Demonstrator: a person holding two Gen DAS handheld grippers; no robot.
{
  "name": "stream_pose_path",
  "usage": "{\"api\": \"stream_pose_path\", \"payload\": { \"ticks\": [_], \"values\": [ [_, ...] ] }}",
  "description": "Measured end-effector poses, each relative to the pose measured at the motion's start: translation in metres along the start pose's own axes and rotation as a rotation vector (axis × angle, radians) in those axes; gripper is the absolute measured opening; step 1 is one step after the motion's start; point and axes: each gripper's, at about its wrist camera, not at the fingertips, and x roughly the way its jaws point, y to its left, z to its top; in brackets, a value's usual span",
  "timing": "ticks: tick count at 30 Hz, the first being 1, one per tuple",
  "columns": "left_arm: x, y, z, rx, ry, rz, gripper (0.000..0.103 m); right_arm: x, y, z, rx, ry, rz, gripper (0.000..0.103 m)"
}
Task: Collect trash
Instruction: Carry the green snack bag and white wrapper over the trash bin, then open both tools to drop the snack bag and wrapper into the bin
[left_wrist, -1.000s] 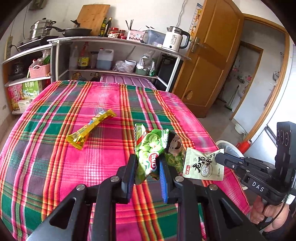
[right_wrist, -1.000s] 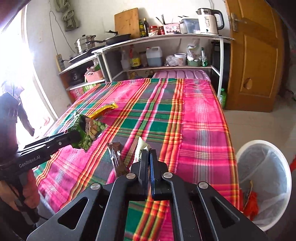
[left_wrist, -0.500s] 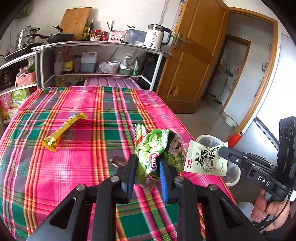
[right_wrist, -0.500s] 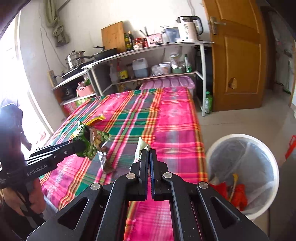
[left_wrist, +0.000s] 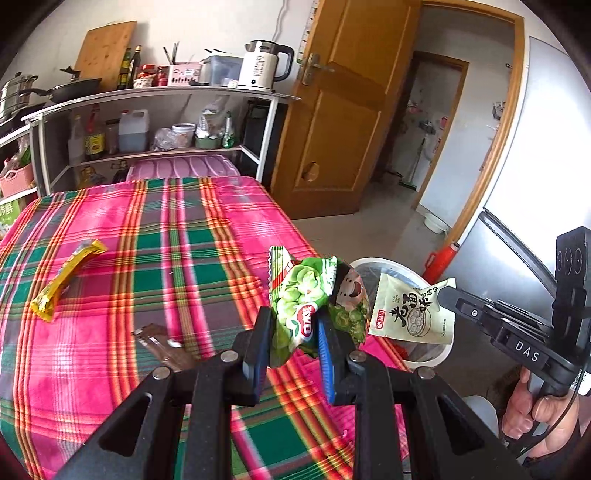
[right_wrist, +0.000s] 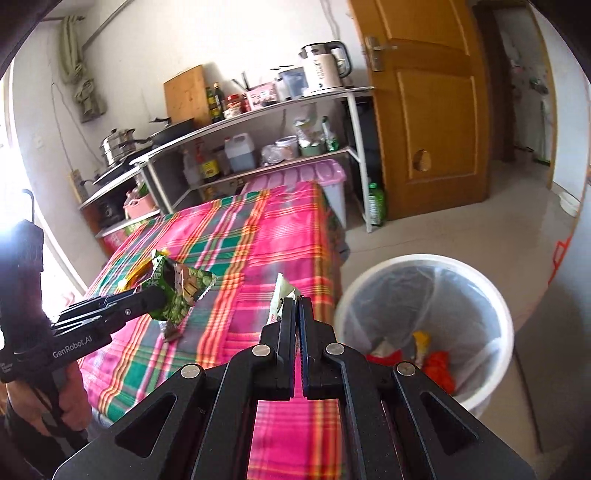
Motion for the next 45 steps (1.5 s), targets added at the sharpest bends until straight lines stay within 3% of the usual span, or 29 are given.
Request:
{"api": "stream_pose_path", "payload": {
  "ticks": [19, 45],
  "values": [
    [0.041, -0.067, 0.010, 0.092, 0.038, -0.089, 0.025, -0.024, -0.074, -0.011, 0.134, -0.029, -0.096, 0.002],
    [0.117, -0.117, 0.002, 0.140, 0.176, -0.146, 0.027, 0.005, -0.140, -0.033, 0.260, 0.051, -0.131, 0.002]
  ]
}}
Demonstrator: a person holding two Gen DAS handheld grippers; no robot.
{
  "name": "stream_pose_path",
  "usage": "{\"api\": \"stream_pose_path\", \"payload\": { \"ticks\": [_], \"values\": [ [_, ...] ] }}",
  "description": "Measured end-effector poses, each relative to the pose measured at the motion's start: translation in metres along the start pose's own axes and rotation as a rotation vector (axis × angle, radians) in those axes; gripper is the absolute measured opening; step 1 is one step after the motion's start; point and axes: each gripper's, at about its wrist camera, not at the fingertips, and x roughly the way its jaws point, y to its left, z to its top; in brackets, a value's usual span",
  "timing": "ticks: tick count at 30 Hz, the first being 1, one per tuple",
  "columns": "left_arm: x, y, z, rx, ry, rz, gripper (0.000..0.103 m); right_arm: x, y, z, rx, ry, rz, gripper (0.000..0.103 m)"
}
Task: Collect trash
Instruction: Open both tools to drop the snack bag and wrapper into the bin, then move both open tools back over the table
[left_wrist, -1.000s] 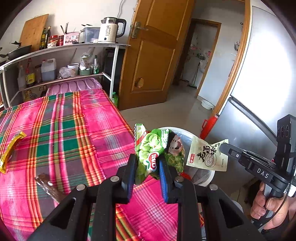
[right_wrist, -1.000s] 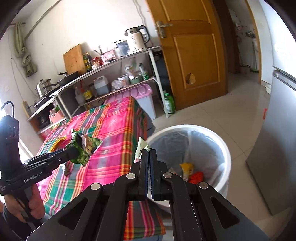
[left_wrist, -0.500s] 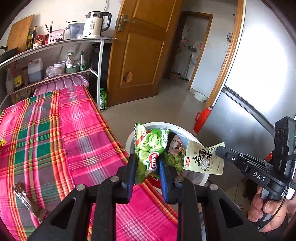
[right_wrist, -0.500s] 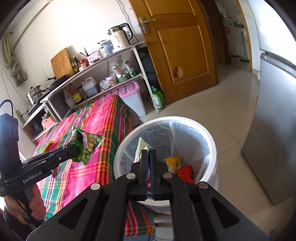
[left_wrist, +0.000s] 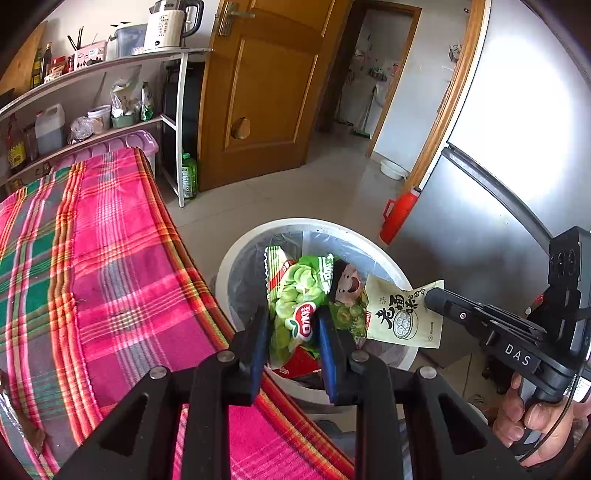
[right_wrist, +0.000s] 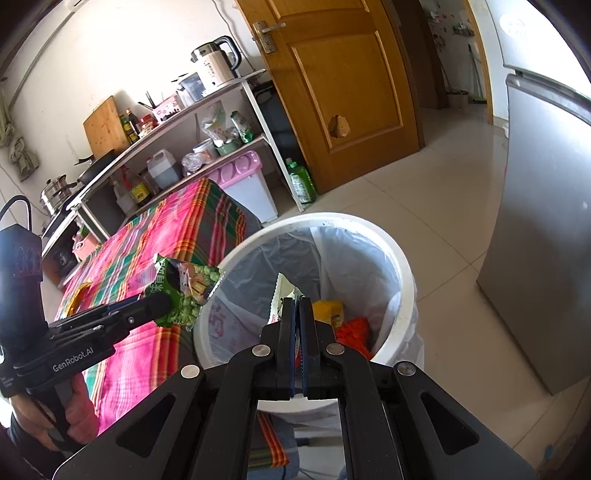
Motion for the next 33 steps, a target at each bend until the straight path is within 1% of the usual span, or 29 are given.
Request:
{"api": "stream_pose_path", "payload": {
  "ticks": [6, 8, 10, 11, 14, 20, 33],
  "values": [
    [0.016, -0.003, 0.002, -0.002, 0.037, -0.015, 0.031, 0.009, -0.006, -0.003, 0.005, 0.026, -0.008, 0.004],
    [0.018, -0.003, 0.001, -0.007, 0.047, -0.025, 0.033, 0.010, -0.006, -0.003, 0.004, 0.026, -0.013, 0.009],
    [0.019, -0.003, 0.000, -0.007, 0.049, -0.026, 0.034, 0.009, -0.006, -0.003, 0.005, 0.022, -0.015, 0.021],
    [0.018, -0.004, -0.001, -0.008, 0.049, -0.030, 0.034, 0.008, -0.006, -0.002, 0.006, 0.017, -0.014, 0.023],
    [0.012, -0.003, -0.001, -0.009, 0.039, -0.032, 0.034, 0.002, -0.003, -0.001, 0.003, 0.008, -0.009, 0.023],
    [-0.008, 0.002, -0.001, -0.015, -0.008, -0.030, 0.034, -0.012, 0.012, -0.001, -0.028, -0.015, 0.005, 0.023],
    [-0.072, 0.025, -0.016, -0.044, -0.113, 0.009, 0.034, -0.049, 0.069, -0.004, -0.139, -0.070, 0.033, 0.023]
  ]
}}
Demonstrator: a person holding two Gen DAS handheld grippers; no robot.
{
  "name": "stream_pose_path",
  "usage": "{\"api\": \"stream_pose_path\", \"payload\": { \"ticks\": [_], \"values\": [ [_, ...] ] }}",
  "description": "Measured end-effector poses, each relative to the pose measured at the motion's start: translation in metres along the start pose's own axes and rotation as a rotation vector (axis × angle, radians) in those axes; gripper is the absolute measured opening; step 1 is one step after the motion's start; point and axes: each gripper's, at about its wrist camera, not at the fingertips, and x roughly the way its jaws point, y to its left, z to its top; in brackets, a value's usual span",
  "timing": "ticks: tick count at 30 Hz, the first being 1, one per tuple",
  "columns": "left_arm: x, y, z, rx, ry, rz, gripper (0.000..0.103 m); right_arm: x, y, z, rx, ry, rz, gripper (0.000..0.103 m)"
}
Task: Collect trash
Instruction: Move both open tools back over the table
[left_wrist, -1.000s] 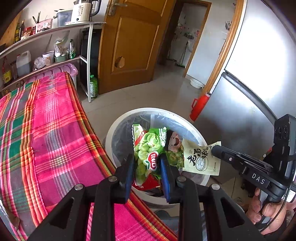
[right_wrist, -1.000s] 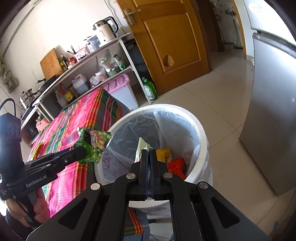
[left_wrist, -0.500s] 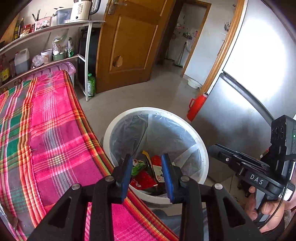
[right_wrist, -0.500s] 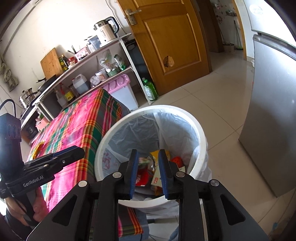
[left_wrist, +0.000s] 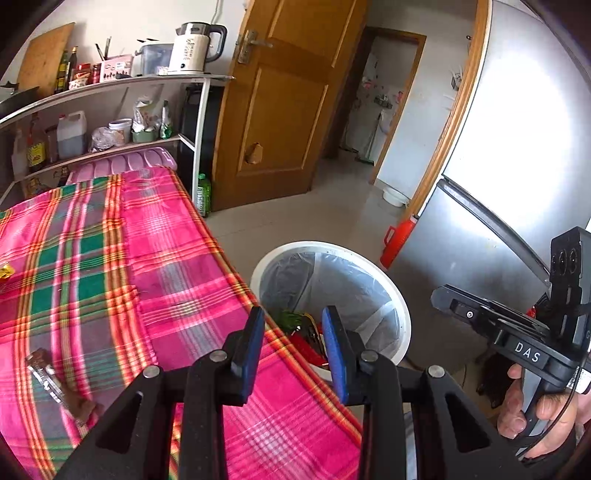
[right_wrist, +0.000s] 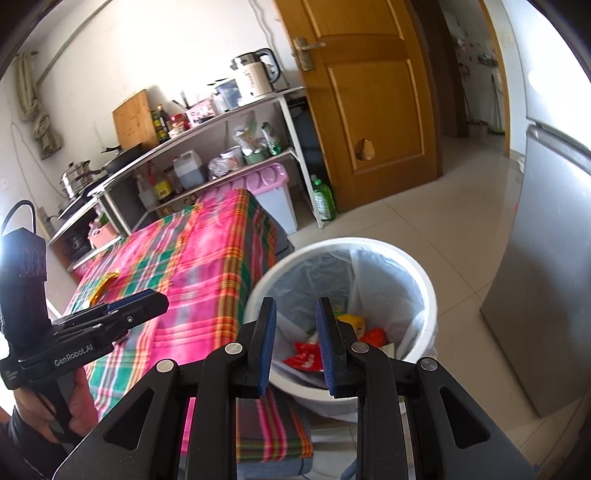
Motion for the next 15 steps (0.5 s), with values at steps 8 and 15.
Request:
{"api": "stream_pose_path", "payload": {
  "ticks": [8, 15],
  "values": [
    [-0.040, 0.029, -0.010, -0.039, -0.052, 0.036, 0.034, -0.006, 0.043, -0.004, -0.069, -0.008, 0.051, 0.023],
    [-0.070, 0.054, -0.022, -0.071, -0.088, 0.089, 0.034, -0.007, 0.078, -0.008, -0.123, -0.006, 0.097, 0.023]
  ]
}}
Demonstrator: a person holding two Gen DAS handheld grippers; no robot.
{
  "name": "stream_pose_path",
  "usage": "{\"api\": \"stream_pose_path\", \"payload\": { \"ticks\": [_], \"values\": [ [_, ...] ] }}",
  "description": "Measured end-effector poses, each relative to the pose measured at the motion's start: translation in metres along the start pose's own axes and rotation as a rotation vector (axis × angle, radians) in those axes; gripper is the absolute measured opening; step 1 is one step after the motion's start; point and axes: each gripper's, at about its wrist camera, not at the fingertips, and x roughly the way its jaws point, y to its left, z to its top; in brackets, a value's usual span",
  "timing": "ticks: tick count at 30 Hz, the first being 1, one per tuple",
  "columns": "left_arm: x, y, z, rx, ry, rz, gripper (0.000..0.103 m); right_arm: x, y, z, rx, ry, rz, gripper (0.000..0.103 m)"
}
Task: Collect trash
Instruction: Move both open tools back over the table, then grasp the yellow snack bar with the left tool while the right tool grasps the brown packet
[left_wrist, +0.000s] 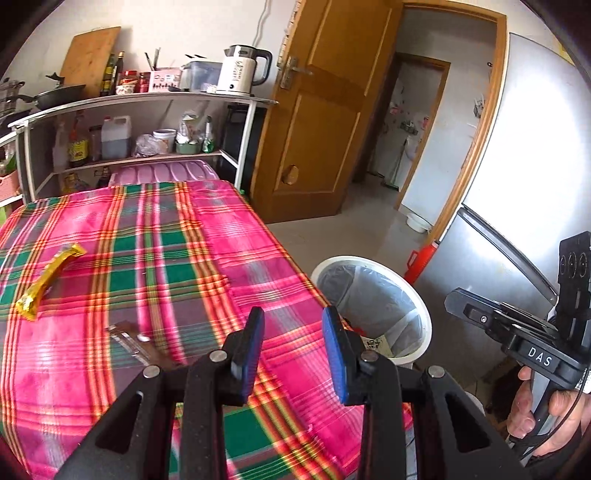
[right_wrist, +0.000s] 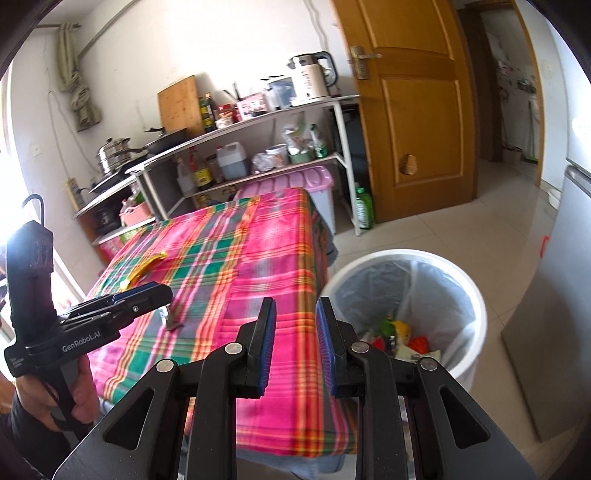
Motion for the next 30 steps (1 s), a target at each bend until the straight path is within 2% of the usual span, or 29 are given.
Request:
{"api": "stream_pose_path", "payload": {
  "ticks": [12, 25, 30],
  "values": [
    [-0.038, 0.030, -0.015, -0.022, -0.052, 0.061, 0.034, 0.005, 0.042, -0.005, -0.074, 0.017, 0.065, 0.023],
    [-0.061, 0.060, -0.025, -0.049, -0.080, 0.125, 0.034, 0.022, 0.075, -0.008, -0.150, 0.051, 0.111, 0.024],
    [-0.066, 0.080, -0.030, -0.074, -0.086, 0.153, 0.040, 0.042, 0.089, -0.011, -0.182, 0.091, 0.132, 0.024]
  ]
}}
